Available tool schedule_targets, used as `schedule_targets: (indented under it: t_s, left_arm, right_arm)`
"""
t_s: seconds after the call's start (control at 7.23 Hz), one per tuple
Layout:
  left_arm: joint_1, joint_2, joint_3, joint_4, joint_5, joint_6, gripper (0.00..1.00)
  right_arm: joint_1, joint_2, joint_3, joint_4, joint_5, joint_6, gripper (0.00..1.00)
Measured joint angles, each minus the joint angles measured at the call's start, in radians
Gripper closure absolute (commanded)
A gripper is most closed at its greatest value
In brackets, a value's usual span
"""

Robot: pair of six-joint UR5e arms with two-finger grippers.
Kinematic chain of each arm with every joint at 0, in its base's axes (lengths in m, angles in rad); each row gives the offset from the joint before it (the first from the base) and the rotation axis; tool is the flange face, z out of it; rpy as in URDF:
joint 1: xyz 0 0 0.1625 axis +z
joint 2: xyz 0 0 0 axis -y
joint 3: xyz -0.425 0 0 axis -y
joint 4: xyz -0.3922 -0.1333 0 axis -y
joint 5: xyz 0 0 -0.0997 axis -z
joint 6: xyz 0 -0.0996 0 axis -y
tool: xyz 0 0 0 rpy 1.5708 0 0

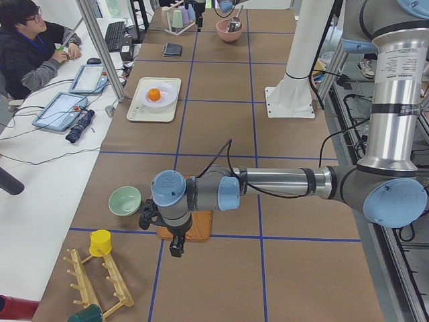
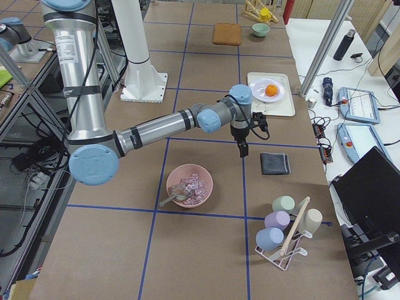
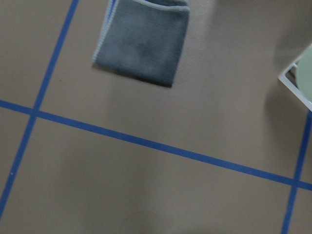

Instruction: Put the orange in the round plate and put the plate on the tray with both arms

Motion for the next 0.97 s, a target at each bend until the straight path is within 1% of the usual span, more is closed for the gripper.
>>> schedule_targets:
  t_s: [0.28,0.55,0.69,0.97]
  left_arm:
    - [0.0,0.0,0.001,-0.001,0.0,0.0,0.01]
    - [0.0,0.0,0.001,-0.002,0.0,0.0,0.01]
    - [0.0,0.0,0.001,-0.002,0.0,0.0,0.01]
    - [0.0,0.001,0.002,-0.004,0.0,0.0,0.01]
  right_arm:
    - [0.119,-0.073,-0.002,-0.044,0.033,-0.185,0.0]
    - [0.209,-0.092,0.01,-0.168,0.035,-0.356,0.0]
    - [0.235,-0.099,0.014,-0.22,0.012,-0.43,0.0]
    - [0.251,-0.129,0.012,-0.259,-0.093,-0.502,0.0]
